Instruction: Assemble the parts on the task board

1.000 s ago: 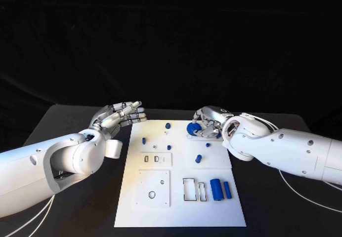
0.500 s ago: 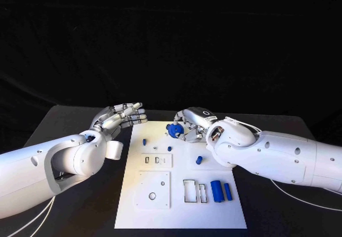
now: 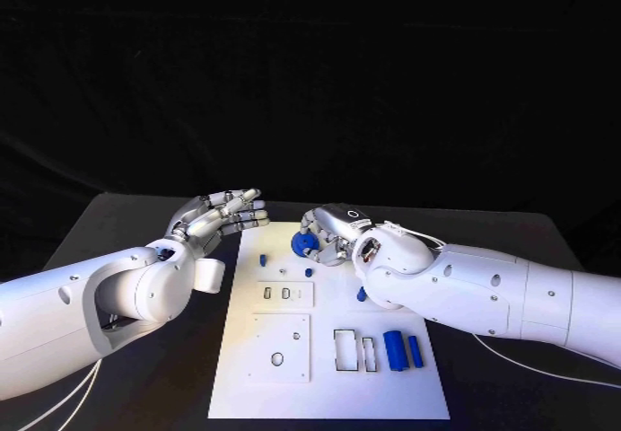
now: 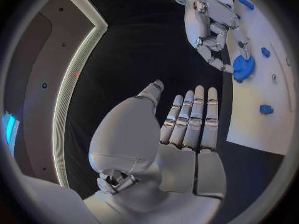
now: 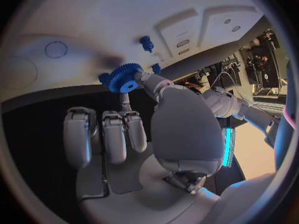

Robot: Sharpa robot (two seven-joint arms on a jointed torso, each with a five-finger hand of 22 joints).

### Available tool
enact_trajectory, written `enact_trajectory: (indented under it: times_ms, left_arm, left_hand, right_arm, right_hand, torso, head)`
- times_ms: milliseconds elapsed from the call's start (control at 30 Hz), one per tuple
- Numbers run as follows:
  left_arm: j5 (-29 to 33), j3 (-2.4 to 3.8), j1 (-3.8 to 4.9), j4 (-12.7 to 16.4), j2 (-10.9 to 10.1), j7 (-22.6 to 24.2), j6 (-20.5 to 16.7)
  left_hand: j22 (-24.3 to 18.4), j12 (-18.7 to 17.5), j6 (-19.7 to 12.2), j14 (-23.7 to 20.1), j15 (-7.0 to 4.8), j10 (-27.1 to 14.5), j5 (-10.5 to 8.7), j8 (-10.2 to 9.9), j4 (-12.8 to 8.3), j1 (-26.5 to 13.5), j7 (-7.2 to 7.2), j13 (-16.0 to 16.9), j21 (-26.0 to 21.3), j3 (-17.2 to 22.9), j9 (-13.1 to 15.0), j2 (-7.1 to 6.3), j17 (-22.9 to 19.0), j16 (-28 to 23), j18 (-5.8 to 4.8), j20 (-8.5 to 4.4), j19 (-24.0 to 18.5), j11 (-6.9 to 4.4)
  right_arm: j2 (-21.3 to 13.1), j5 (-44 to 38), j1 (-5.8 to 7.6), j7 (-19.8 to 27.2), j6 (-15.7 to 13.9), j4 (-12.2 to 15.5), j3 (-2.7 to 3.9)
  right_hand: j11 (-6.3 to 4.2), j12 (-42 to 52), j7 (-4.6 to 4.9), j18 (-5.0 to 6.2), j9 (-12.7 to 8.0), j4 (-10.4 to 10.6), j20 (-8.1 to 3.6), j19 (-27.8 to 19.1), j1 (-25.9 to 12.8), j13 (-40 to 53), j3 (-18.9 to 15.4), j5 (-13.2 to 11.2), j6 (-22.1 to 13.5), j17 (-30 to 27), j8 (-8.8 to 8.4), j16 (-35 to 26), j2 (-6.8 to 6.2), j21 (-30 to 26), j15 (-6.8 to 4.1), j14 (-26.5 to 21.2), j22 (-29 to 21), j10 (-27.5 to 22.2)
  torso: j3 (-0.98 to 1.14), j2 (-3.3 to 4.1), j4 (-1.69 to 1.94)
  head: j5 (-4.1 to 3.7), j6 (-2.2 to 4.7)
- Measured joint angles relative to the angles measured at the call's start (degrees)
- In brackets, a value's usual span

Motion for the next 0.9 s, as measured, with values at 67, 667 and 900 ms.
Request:
enact_trajectory:
  times_ms: [67, 667, 900]
  left_arm:
    - [0.0, 0.0, 0.0, 0.02, 0.02, 0.0, 0.0]
    - [0.0, 0.01, 0.01, 0.09, 0.06, 0.01, -0.01]
    - [0.0, 0.01, 0.01, 0.09, 0.06, 0.0, 0.0]
  left_hand:
    - [0.0, 0.0, 0.0, 0.0, 0.0, 0.0, 0.0, 0.0, 0.0, 0.0, 0.0, 0.0, 0.0, 0.0, 0.0, 0.0, 0.0, 0.0, 0.0, 0.0, 0.0, 0.0]
    - [0.01, 0.0, 0.0, 0.0, 0.0, 0.0, 0.0, 0.0, 0.0, 0.0, 0.0, 0.0, 0.0, 0.0, 0.0, 0.0, -0.01, 0.0, 0.0, 0.0, 0.0, 0.0]
    - [0.01, 0.0, 0.0, 0.0, 0.0, 0.0, 0.0, 0.0, 0.0, 0.0, 0.0, 0.0, 0.0, 0.0, 0.0, 0.0, -0.02, 0.0, 0.0, 0.0, 0.0, 0.0]
  right_arm:
    - [0.56, 0.0, -0.27, 0.07, 0.01, -0.72, 0.0]
    - [2.62, 0.09, -1.11, 0.72, -0.26, -4.14, 0.11]
    - [2.96, 0.09, -1.16, 0.61, -0.24, -4.29, 0.1]
  right_hand:
    - [0.0, 0.0, -0.11, 0.0, 0.0, 0.12, 0.0, 0.0, -0.3, 0.0, 0.14, 0.0, 0.11, 0.0, -0.07, 0.0, -0.3, 0.0, 0.0, 0.0, 0.0, 0.0]
    - [0.0, 0.0, -0.52, 0.0, -0.36, -0.15, 0.0, 0.0, -0.73, -0.01, 0.48, -0.11, 0.46, 0.04, -0.9, 0.0, -0.76, -0.01, 0.0, 0.0, 0.02, 0.0]
    - [0.0, -0.24, -1.24, 0.0, -0.87, -0.16, 0.0, 0.0, -1.6, -0.02, 0.48, -0.97, 0.59, 0.04, -2.58, 0.0, -0.98, -0.01, 0.0, 0.0, 0.04, 0.0]
  torso:
    - [0.03, 0.01, -0.01]
    - [0.15, -0.08, -0.16]
    - [0.17, -0.08, -0.17]
  head:
    - [0.05, 0.01]
    - [0.35, -0.13]
    - [0.42, -0.12]
